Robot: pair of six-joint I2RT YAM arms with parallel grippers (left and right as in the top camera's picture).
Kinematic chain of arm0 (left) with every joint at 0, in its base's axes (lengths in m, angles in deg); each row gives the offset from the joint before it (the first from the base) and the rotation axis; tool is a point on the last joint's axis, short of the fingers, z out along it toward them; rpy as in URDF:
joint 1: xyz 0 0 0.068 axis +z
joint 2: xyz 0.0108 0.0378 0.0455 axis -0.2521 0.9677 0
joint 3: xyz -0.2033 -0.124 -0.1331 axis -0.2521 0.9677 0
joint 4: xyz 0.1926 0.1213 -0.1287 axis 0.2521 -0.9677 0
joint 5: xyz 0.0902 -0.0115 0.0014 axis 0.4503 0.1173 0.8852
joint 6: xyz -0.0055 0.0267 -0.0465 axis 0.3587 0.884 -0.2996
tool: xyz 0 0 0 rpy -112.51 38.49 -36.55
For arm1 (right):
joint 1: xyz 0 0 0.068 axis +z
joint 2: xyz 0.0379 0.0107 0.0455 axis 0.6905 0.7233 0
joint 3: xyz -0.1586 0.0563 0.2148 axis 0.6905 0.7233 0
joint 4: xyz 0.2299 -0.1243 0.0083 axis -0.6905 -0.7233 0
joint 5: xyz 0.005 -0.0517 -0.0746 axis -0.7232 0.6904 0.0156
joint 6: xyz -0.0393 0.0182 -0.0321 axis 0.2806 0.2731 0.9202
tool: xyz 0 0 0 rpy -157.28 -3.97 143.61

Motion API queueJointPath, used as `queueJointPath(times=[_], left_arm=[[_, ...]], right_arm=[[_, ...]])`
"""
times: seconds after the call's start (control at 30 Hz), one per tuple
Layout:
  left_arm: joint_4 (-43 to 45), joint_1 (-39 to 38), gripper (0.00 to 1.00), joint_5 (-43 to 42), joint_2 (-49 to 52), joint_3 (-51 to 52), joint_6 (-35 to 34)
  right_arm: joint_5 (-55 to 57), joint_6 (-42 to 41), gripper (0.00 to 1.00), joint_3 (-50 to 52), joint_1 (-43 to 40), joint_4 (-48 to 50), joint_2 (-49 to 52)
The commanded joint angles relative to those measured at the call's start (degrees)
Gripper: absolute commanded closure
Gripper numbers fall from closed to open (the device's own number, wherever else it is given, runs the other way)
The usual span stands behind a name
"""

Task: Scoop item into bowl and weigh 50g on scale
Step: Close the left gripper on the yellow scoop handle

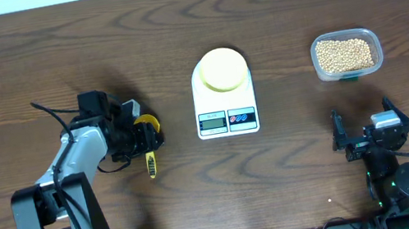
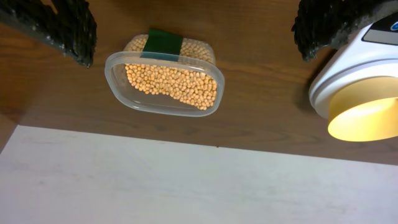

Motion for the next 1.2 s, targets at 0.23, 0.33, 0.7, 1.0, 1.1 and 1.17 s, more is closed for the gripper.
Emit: queueJointPath(times=[0.23, 0.33, 0.7, 1.0, 1.1, 1.17], left_arm=[[-1.1, -0.2, 0.52, 2.4, 4.4, 3.0, -3.3], [-1.3, -0.2, 0.56, 2.8, 4.4, 3.0, -4.4], [-1.2, -0.2, 0.68, 2.8, 4.4, 3.0, -4.4], [-0.6, -0.1, 0.73, 2.7, 4.4, 3.0, -6.1], [-0.4, -0.1, 0.8, 1.1, 4.4, 3.0, -6.6], [-0.2, -0.1, 0.81, 0.1, 4.4, 3.0, -6.6]], right_arm=[[0.4, 0.2, 0.01, 0.2, -0.2, -0.1, -0.2], [0.4, 0.2, 0.01, 0.2, -0.2, -0.1, -0.2], [0.4, 0.2, 0.01, 0.2, -0.2, -0.1, -0.2], [0.4, 0.2, 0.01, 0.2, -0.2, -0.1, -0.2], [0.4, 0.2, 0.01, 0.2, -0.2, -0.1, -0.2], [0.4, 0.2, 0.01, 0.2, -0.2, -0.1, -0.2]])
